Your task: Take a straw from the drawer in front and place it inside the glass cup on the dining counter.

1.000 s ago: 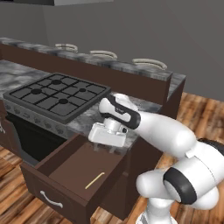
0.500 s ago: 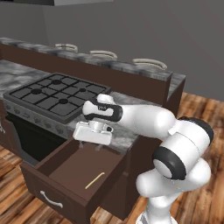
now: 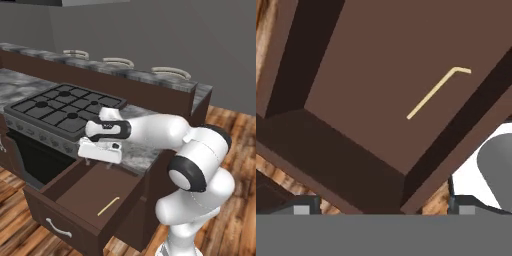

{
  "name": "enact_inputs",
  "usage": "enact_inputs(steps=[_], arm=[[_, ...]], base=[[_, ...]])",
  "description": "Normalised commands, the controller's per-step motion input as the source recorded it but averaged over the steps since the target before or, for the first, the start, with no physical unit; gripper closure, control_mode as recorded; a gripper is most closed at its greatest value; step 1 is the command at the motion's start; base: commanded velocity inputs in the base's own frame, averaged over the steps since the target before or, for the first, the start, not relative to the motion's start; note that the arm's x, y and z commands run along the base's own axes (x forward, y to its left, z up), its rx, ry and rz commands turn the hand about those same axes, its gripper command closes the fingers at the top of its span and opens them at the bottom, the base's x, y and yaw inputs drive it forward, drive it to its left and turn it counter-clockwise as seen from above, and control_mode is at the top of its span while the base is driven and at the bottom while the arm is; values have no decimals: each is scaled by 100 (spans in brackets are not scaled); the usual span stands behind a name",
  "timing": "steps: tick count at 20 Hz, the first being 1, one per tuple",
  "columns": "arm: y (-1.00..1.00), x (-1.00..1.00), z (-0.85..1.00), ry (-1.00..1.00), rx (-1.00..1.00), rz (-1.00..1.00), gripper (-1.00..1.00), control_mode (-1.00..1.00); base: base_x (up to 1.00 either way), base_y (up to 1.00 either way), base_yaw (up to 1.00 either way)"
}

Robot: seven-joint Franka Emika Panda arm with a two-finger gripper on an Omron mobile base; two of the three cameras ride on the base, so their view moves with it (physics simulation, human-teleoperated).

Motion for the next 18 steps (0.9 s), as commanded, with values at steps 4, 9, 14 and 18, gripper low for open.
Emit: enact_inputs(steps=[4, 9, 14, 18], arm=[[8, 6, -38, 0, -22, -38, -100, -100], [0, 5, -23, -2, -18, -37, -100, -100], [3, 12, -11, 0, -14, -31, -100, -100], [8, 8, -17, 0, -17, -28, -100, -100]], base=[[0, 0, 0], [0, 0, 0], [0, 0, 0], [0, 0, 0]])
